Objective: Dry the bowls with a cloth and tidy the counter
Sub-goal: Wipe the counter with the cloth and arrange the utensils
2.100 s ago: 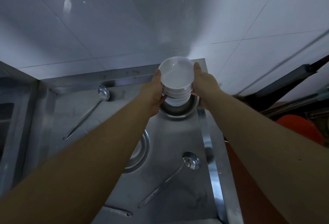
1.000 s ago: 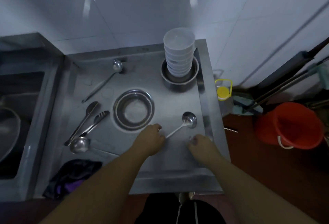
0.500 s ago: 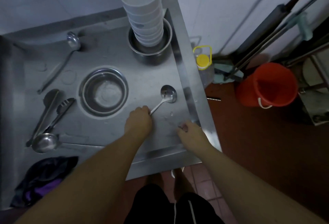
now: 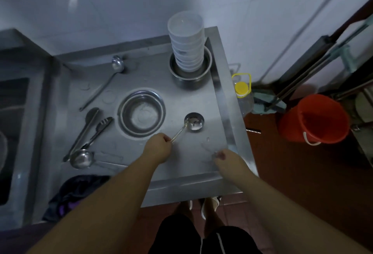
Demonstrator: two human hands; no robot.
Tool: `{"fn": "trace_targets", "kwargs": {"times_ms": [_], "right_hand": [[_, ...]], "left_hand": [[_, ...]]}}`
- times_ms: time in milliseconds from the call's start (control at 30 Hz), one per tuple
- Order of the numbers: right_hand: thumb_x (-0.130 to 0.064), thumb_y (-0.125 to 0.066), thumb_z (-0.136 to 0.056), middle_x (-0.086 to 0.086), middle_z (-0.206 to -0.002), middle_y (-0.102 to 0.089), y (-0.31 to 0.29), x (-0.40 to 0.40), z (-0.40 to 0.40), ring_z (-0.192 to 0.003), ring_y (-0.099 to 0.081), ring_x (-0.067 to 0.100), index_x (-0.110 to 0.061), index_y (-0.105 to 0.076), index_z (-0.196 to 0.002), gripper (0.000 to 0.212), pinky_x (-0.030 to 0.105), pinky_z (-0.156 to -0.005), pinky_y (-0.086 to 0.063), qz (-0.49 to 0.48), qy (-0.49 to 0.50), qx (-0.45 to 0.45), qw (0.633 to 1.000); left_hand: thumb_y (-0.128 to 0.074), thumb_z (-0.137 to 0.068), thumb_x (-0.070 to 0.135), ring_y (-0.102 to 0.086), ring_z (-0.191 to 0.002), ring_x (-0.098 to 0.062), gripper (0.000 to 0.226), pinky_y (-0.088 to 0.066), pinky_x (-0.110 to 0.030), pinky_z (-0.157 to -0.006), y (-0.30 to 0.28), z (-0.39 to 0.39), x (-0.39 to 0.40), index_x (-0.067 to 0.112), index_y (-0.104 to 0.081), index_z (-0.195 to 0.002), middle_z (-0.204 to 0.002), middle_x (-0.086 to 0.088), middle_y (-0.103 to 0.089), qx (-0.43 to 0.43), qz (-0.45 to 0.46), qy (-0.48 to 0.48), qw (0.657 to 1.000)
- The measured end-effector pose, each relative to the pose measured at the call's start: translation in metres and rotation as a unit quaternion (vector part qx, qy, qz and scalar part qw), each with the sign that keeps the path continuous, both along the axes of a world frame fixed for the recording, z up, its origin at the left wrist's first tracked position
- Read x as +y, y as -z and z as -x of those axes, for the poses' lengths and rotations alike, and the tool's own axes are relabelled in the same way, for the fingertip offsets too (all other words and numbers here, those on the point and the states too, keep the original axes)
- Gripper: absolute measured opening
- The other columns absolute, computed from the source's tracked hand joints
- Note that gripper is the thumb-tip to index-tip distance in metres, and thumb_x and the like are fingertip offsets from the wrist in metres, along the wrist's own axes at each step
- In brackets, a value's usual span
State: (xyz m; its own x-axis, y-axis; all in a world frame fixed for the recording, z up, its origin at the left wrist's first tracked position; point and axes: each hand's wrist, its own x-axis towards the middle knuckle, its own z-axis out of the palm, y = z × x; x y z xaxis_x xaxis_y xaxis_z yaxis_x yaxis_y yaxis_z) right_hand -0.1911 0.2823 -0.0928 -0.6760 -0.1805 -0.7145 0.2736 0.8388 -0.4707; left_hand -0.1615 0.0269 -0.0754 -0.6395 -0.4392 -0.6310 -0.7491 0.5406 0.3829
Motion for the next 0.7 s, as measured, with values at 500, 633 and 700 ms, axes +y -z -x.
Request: {"fn": "trace_targets", "kwargs": {"times_ms": [500,633,700], "right_hand": [[-0.026,-0.055,-0.103,0.006,-0.109,-0.067,-0.033,-0.114,-0.039,-0.098,-0.065,0.026,-0.019,-0.064,-0.114,0.016,0.033,-0.084,-0.050,0.010,-0.074,-0.018,0.997],[-0.026,-0.053,-0.104,0.008,-0.111,-0.068,-0.027,-0.162,-0.063,-0.098,-0.065,0.027,-0.018,-0.066,-0.114,0.018,0.035,-0.085,-0.053,-0.018,-0.054,-0.021,0.998],[-0.027,-0.054,-0.102,0.009,-0.111,-0.070,-0.023,-0.187,-0.080,-0.098,-0.067,0.029,-0.017,-0.066,-0.112,0.018,0.037,-0.086,-0.055,-0.028,-0.040,-0.025,0.999]], "left_hand": [[-0.059,-0.103,0.020,-0.056,-0.079,-0.012,0.014,-0.044,-0.028,-0.077,-0.022,-0.150,-0.176,0.015,-0.071,-0.107,-0.101,-0.002,-0.067,-0.025,0.050,-0.058,0.997],[-0.055,-0.104,0.019,-0.060,-0.092,-0.019,0.021,-0.045,-0.027,-0.080,-0.002,-0.165,-0.226,0.014,-0.070,-0.119,-0.114,-0.009,-0.070,-0.044,0.018,-0.032,0.998],[-0.055,-0.104,0.018,-0.061,-0.093,-0.021,0.021,-0.047,-0.029,-0.080,0.008,-0.168,-0.245,0.014,-0.072,-0.115,-0.116,-0.010,-0.072,-0.045,0.005,-0.020,0.999]]}}
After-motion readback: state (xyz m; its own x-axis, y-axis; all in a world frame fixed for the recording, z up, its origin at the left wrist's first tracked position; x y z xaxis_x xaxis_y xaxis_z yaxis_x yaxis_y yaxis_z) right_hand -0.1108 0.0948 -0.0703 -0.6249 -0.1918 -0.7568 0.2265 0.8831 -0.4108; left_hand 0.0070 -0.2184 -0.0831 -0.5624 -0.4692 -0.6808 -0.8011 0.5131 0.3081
